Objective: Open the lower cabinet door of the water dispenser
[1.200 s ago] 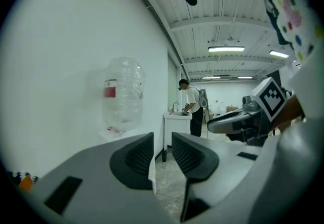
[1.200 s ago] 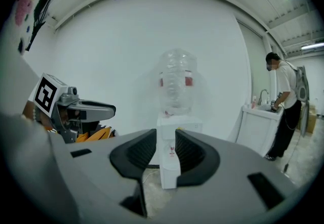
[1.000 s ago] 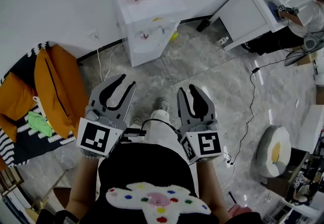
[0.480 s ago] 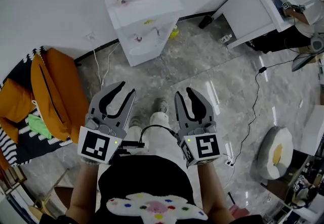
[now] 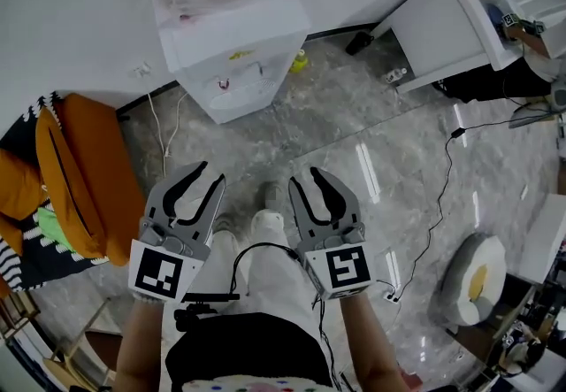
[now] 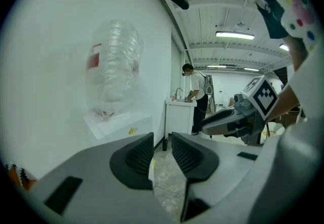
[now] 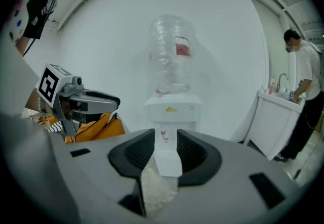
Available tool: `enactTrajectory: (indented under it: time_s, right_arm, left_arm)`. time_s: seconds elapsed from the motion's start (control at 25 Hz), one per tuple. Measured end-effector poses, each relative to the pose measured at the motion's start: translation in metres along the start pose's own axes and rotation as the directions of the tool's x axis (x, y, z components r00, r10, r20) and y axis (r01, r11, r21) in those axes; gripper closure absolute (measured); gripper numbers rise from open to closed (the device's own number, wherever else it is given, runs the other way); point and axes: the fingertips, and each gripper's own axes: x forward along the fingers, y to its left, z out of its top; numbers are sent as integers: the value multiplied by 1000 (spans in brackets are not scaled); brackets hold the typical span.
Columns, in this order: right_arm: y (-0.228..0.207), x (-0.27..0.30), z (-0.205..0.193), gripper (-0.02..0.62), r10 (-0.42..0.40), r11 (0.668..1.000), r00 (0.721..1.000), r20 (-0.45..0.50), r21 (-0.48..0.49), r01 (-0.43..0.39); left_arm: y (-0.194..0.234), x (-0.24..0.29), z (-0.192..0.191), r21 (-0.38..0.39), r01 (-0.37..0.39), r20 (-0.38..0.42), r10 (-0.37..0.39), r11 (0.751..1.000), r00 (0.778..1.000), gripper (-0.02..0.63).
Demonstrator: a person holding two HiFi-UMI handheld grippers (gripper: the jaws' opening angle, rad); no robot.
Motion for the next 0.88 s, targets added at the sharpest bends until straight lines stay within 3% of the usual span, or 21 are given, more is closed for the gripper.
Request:
enactTrajectory:
  time_s: [0.44,0.76,0.88]
  right_arm:
    - [-37,56,-48,466,81,996,995,-62,-15,-83]
    - [-68,95,-92,460,86,996,990,-110,5,-86]
    - [-77,113,-111,457,90,996,992,-87,13,-90]
  left_arm:
    - [10,51,-47,-63,-68,-32,66,996,997,495]
    - [6,97,-90,-70,-50,-61,46,996,997,495]
    - [8,111,-107,-63,-45,-76,40,997,996,495]
